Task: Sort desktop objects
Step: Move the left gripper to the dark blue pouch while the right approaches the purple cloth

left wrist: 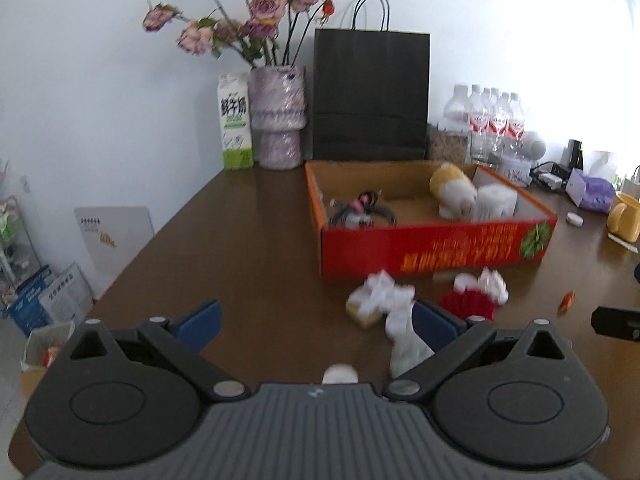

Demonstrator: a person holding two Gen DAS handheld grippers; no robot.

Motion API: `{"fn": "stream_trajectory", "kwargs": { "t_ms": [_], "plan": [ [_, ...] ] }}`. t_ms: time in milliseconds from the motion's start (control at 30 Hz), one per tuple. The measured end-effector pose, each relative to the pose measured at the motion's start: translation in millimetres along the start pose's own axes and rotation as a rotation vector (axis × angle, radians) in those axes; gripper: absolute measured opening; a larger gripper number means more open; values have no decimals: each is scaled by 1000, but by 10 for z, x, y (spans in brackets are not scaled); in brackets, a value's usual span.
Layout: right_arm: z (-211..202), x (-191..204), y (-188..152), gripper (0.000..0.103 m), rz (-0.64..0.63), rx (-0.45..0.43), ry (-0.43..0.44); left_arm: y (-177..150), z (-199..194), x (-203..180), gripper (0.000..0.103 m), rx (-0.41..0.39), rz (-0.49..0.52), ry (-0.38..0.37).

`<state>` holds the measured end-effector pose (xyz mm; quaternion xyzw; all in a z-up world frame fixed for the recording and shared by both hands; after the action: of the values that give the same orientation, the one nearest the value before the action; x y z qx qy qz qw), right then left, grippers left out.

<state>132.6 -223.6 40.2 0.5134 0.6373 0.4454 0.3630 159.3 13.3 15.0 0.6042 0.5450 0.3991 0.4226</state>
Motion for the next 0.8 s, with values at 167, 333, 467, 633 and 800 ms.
{"fn": "stream_trajectory", "kwargs": {
  "t_ms": [167,333,467,633,800],
  "plan": [
    [-76,133,-334,103,25,52,-1,-221,-133,110,103,20,-34,16],
    [-97,273,-602,103,24,103,4,-345,-190,139,103,29,-21,20],
    [-104,376,-696,103,20,118,22,-410,-251,151,103,24,-18,13],
    [10,476,-794,103,2,153,13,-440,-265,127,103,28,-13,11],
    [115,476,-830,103,26,154,8,-448,-283,65,103,27,10,-10]
  ]
}}
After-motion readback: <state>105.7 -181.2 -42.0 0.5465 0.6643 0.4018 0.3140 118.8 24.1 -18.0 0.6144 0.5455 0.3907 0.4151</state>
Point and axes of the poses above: each gripper's, at about its wrist camera, not at the fingertips, and z roughly the way its jaws point, x to its left, y to its top, the point moved 1 cm from there along z, roughly the way its jaws point, and after that the axes turned 12 degrees about -x, right-handed, at the moved point
